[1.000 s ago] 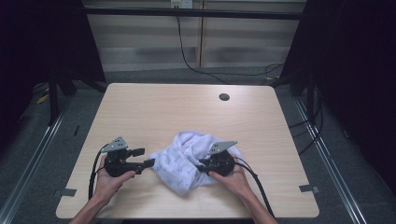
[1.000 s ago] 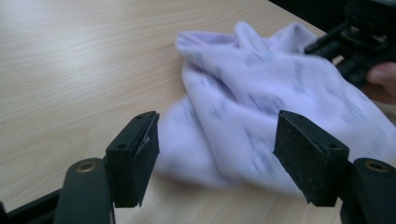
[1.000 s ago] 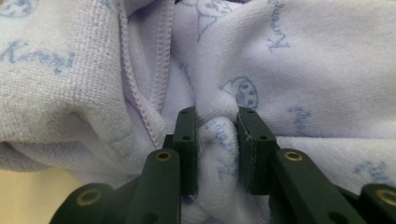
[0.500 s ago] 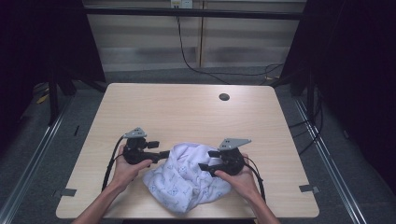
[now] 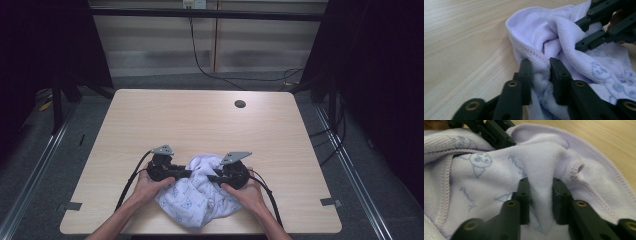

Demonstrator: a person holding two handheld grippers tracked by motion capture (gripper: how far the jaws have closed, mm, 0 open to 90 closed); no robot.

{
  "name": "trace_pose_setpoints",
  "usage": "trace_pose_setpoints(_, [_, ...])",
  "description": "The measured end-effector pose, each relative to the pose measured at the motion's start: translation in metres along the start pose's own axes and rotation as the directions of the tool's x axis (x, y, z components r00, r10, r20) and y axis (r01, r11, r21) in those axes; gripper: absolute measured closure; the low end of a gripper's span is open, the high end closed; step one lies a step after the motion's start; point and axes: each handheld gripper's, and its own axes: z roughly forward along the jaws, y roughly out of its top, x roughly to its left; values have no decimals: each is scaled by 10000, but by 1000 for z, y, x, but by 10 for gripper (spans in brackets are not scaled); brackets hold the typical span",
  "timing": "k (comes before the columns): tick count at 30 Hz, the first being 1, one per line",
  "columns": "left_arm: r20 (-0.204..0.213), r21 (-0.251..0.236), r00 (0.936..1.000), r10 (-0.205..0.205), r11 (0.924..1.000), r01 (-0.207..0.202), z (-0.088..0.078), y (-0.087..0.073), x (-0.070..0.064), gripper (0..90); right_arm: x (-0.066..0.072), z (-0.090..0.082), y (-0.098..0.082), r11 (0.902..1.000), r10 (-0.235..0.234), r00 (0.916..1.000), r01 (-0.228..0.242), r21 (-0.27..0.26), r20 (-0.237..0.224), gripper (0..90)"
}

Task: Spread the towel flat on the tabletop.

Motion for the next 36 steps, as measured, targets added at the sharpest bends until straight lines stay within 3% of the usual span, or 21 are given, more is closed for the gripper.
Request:
trace_pose_setpoints(2, [168, -574, 9994, -288, 9979, 298, -12, 2, 4, 772, -1, -5, 2, 9996, 165, 9998, -167, -228, -81, 775])
trace_pose_setpoints(5, [-3, -1416, 9992, -392, 9892, 387, -35, 7, 8, 784, -9, -21, 8, 9967, 374, 9992, -362, -723, 153, 776])
trace_pose_setpoints(11, [-437, -2666, 9955, -836, 9613, 690, -74, 9, 17, 786, -30, -61, 16, 9839, 844, 9923, -686, -1648, 908, 776])
trace_pose_setpoints(12, [-437, -2666, 9955, -836, 9613, 690, -74, 9, 17, 787, -30, -61, 16, 9839, 844, 9923, -686, -1648, 908, 776])
trace_pose_setpoints(13, [-562, -2990, 9939, -948, 9514, 739, -85, 10, 19, 787, -35, -75, 18, 9792, 986, 9877, -745, -1886, 1217, 776])
trace_pose_setpoints(16, [-774, -3310, 9911, -1083, 9405, 769, -99, 9, 21, 787, -42, -92, 22, 9695, 1253, 9789, -862, -2295, 1617, 777])
trace_pose_setpoints(18, [-1113, -3481, 9880, -1069, 9354, 620, -111, 13, 24, 788, -48, -105, 26, 9643, 1368, 9734, -885, -2496, 1836, 778])
trace_pose_setpoints(20, [-1239, -3681, 9861, -1105, 9280, 577, -122, 17, 26, 789, -54, -118, 31, 9579, 1463, 9663, -850, -2741, 2117, 780])
trace_pose_setpoints(21, [-1239, -3681, 9861, -1105, 9280, 577, -122, 17, 26, 789, -56, -125, 34, 9540, 1521, 9629, -840, -2879, 2230, 780])
trace_pose_setpoints(22, [-1434, -3964, 9828, -1161, 9167, 505, -136, 24, 27, 789, -59, -134, 38, 9482, 1593, 9570, -799, -3075, 2425, 780])
trace_pose_setpoints(24, [-1656, -4179, 9798, -1124, 9079, 335, -149, 30, 28, 790, -63, -145, 44, 9399, 1669, 9528, -760, -3328, 2537, 780])
trace_pose_setpoints(25, [-1656, -4179, 9798, -1124, 9079, 335, -149, 30, 28, 790, -66, -152, 47, 9353, 1731, 9486, -740, -3459, 2650, 781])
trace_pose_setpoints(27, [-1918, -4552, 9738, -1223, 8901, 221, -166, 39, 30, 790, -70, -164, 54, 9249, 1861, 9438, -745, -3728, 2733, 781])
trace_pose_setpoints(29, [-2013, -4639, 9720, -1216, 8858, 147, -171, 41, 30, 791, -71, -169, 58, 9220, 1855, 9396, -652, -3818, 2875, 781])
trace_pose_setpoints(30, [-2246, -4726, 9667, -1230, 8813, 23, -180, 48, 31, 792, -74, -181, 66, 9141, 1919, 9334, -575, -4015, 3031, 781])
trace_pose_setpoints(31, [-2368, -4736, 9641, -1201, 8807, -66, -185, 52, 32, 792, -75, -184, 69, 9131, 1902, 9306, -506, -4045, 3127, 781])
trace_pose_setpoints(35, [-2679, -5063, 9564, -1160, 8615, -374, -202, 74, 29, 792, -80, -202, 91, 9063, 1847, 9198, -231, -4221, 3461, 781])
trace_pose_setpoints(36, [-2719, -5217, 9556, -1139, 8518, -469, -205, 79, 26, 792, -79, -206, 96, 9004, 1806, 9170, -87, -4349, 3556, 781])
